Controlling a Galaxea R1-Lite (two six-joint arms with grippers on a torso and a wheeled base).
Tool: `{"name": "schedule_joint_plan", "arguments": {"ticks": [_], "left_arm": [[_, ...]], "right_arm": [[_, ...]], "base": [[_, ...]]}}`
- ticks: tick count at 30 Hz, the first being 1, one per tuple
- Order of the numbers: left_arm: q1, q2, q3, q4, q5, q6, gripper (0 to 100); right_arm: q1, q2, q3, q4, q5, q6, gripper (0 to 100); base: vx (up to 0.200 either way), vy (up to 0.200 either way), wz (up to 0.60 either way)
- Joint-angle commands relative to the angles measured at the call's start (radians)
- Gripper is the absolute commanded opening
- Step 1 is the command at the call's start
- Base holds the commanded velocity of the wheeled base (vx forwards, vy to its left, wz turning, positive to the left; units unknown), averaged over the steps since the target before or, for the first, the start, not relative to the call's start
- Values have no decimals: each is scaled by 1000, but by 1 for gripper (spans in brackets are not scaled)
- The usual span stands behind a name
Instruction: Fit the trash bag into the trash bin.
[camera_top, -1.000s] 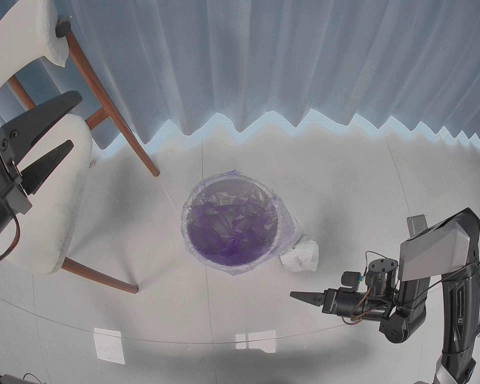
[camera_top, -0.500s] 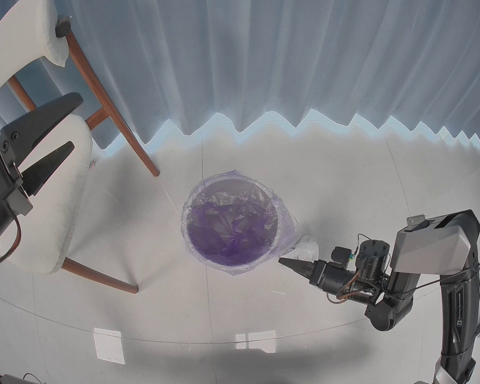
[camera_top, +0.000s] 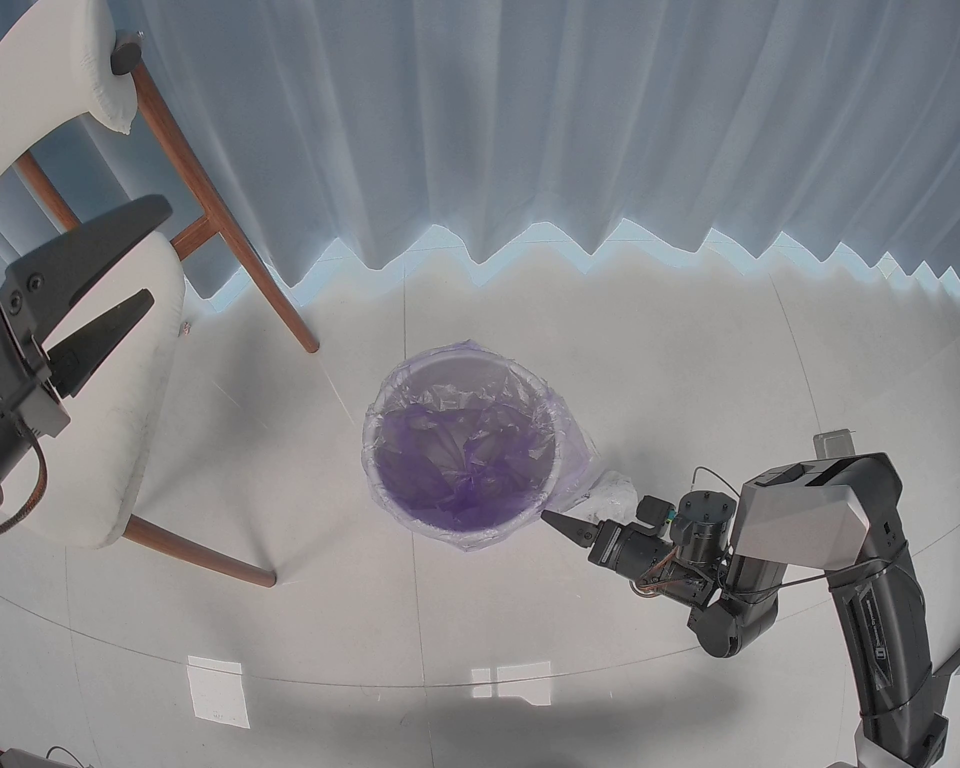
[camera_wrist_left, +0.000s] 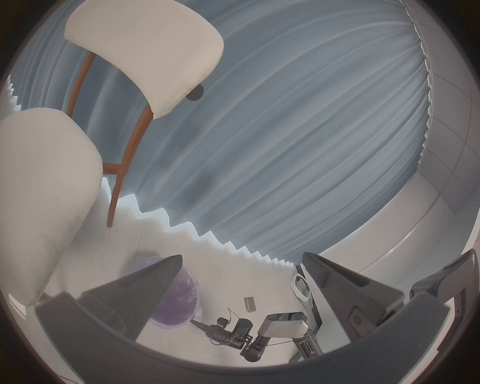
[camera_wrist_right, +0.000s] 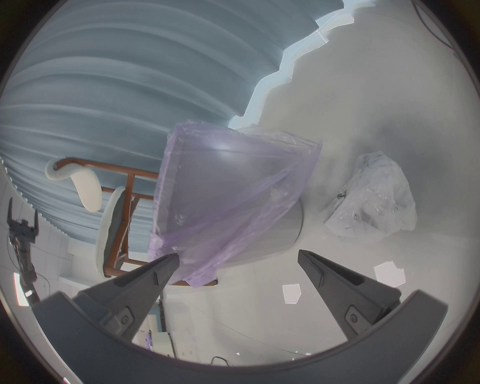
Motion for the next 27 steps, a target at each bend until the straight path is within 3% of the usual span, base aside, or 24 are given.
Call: {"name": "schedule_joint_plan", "arguments": {"ticks": [1,27], "left_arm": [[1,3,9,-1,-20,0,100],[4,5,19,-1,-23,0,100]], "right_arm": [[-1,54,-33,-15,0,-34,100],[-24,111,-363,307,-8,-66,100]], "base": [[0,0,0],[0,0,0]]}}
